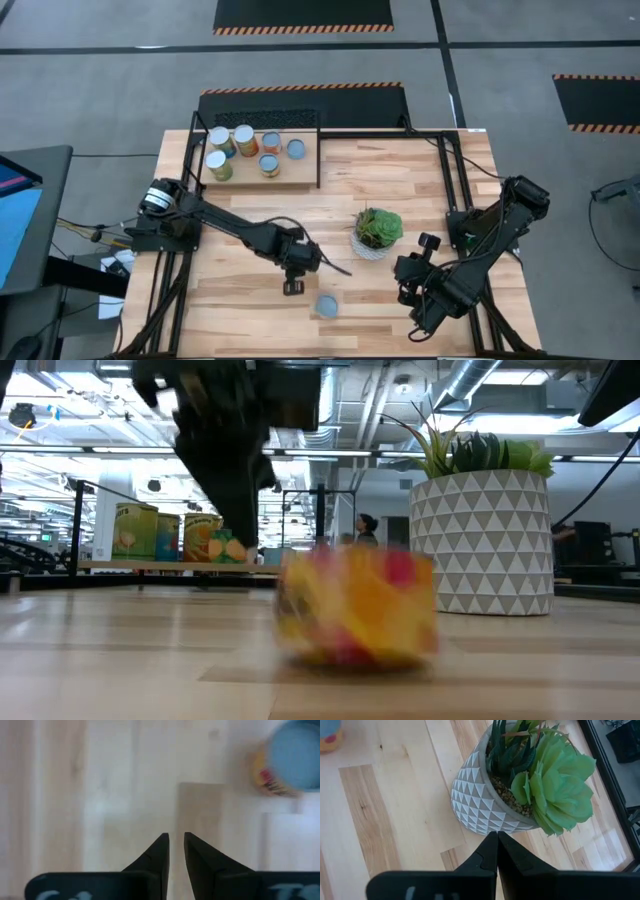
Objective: Pick and place cans onto a shelf
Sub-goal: Put the canned pineapples on the shelf
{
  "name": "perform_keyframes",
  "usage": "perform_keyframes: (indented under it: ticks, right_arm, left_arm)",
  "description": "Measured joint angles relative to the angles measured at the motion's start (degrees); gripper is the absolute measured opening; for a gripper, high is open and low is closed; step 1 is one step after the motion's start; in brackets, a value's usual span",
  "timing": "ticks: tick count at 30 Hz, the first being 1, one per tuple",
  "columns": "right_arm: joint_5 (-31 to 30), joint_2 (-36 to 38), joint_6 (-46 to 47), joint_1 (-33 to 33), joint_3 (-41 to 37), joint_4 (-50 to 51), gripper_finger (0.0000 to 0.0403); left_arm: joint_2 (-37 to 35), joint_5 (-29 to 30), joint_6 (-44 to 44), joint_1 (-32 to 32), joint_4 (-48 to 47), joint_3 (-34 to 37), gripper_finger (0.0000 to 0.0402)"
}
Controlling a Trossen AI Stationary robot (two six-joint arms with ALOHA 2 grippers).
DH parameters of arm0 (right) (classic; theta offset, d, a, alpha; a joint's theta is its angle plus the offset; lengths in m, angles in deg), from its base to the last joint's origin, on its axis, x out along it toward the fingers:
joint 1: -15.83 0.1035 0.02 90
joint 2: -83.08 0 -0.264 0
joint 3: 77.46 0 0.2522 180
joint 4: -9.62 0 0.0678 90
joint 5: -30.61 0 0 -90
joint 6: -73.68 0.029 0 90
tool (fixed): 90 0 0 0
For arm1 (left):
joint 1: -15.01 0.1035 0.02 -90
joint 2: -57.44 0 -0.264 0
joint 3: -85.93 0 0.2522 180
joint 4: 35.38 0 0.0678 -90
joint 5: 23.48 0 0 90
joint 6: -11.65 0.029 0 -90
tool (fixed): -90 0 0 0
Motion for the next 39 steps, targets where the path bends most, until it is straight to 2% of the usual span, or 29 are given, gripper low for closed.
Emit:
perform_keyframes:
  ticks: [4, 10, 15, 19, 24, 27, 31, 34, 39]
  right_arm:
    - [0.03, -0.01, 0.0, 0.02, 0.0, -0.09, 0.0028]
    - [0.26, 0.0, 0.01, 0.01, 0.0, -0.19, 0.0028]
    - [0.31, -0.02, 0.01, 0.02, -0.02, -2.18, 0.0028]
    - [0.33, -0.39, 0.07, 0.77, -0.02, -5.77, 0.0028]
    - [1.34, -0.42, 4.91, 4.23, -0.02, -10.53, 0.0028]
    - [-1.06, -0.42, 6.42, 7.0, -0.02, -12.39, 0.0028]
    - [-3.98, -0.42, 6.47, 10.05, -0.03, -16.89, 0.0028]
    - [-4.61, -0.42, 6.43, 11.8, -0.95, -20.25, 0.0028]
    - [-4.4, -0.43, 6.51, 13.72, -2.54, -22.43, 0.0028]
  left_arm:
    - [0.0, 3.47, 1.51, -4.24, 1.11, -2.37, 0.0045]
    - [0.8, 8.97, 3.87, -10.05, 13.29, -2.24, 0.0042]
    - [3.79, 5.81, 5.68, -10.8, 18.77, -2.26, 0.0005]
    - [5.02, 4.7, 8.72, -10.77, 21.9, -3.26, 0.0001]
    - [5.75, 5.82, 11.01, -11.06, 21.68, -6.94, 0.0]
    - [8.24, 5.69, 11.79, -11.53, 21.83, -8.91, 0.0]
    - [14.51, 3.07, 12.6, -11.69, 21.3, -14.33, 0.0]
    - [18.78, 1.82, 15.78, -12.25, 21.57, -21.06, 0.0]
    - [26.37, -2.49, 17.59, -12.87, 16.38, -32.22, 0.0]
